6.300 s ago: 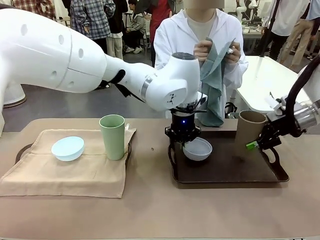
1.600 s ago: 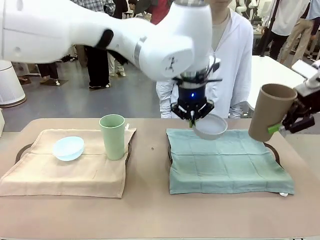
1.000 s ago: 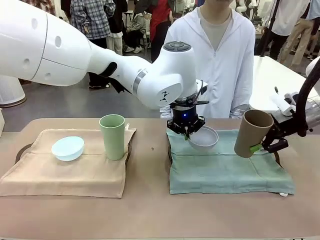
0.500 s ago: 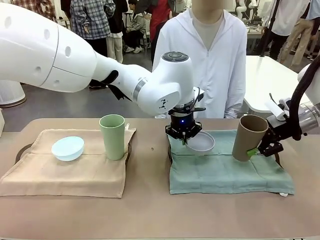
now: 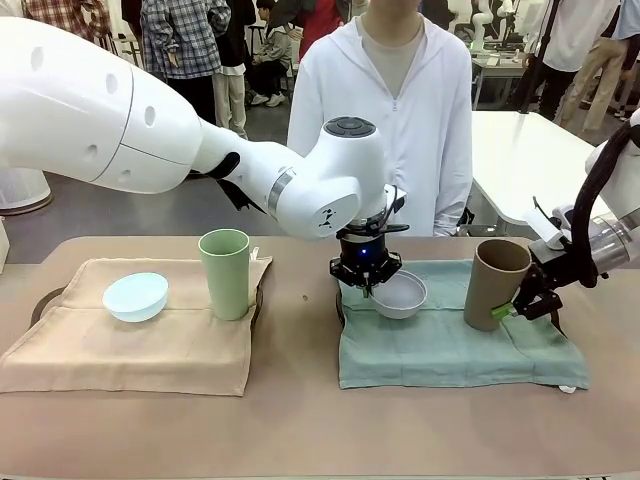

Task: Set up a tray with a mat and arrange the tableware.
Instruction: Place the Picnic Bowl and Reusable plastic cup back onto the Handle tray in front of the human's position.

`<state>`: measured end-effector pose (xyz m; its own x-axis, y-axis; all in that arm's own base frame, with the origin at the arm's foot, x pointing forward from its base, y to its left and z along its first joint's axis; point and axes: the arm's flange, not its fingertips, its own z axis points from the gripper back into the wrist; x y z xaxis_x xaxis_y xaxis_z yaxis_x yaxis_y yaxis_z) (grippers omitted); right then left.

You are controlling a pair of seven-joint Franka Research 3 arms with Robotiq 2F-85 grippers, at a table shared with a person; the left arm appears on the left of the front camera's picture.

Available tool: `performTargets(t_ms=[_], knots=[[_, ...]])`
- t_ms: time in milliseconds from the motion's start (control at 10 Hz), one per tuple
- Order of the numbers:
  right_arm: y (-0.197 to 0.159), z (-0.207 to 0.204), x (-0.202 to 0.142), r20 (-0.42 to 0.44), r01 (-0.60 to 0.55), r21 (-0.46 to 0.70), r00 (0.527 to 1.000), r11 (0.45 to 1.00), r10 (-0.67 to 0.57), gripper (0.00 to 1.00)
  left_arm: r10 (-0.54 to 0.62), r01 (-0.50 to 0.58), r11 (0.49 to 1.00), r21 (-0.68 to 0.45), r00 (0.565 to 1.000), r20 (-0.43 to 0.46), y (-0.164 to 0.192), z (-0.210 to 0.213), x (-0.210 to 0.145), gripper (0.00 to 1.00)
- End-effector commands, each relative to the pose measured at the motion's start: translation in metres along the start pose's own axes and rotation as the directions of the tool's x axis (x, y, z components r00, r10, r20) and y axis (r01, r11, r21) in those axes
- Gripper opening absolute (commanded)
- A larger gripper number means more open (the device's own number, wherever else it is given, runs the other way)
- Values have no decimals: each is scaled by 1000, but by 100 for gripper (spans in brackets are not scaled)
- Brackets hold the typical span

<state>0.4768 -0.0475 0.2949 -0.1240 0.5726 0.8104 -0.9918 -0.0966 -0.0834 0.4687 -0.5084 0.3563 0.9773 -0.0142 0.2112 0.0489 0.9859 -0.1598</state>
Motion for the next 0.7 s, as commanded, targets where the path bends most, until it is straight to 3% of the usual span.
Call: performTargets(t_ms=[0, 100, 200, 300, 400, 500, 600], knots=[[-6, -1, 1, -8, 11, 1, 1000, 1000, -11, 100, 4, -4, 1000, -17, 1000, -14, 1, 2, 1, 64], [-6, 1, 0, -20, 27, 1, 999, 1000, -27, 100, 9, -10, 1000, -21, 1000, -21, 1, 3, 1, 64], [-5, 3, 2, -45, 47, 1, 998, 999, -47, 100, 17, -18, 999, -28, 1000, -26, 2, 6, 0, 100], [-4, 9, 5, -88, 98, 13, 991, 995, -96, 100, 26, -27, 999, -32, 999, -34, 3, 11, -1, 25], [-3, 17, 7, -139, 125, 15, 983, 992, -122, 100, 26, -28, 999, -42, 999, -35, 7, 17, -2, 100], [-2, 27, 7, -161, 165, 2, 974, 986, -162, 100, 30, -32, 998, -57, 999, -32, 10, 24, -3, 45], [-1, 39, 5, -164, 219, -21, 962, 976, -219, 100, 31, -33, 997, -74, 999, -27, 13, 32, -7, 100]])
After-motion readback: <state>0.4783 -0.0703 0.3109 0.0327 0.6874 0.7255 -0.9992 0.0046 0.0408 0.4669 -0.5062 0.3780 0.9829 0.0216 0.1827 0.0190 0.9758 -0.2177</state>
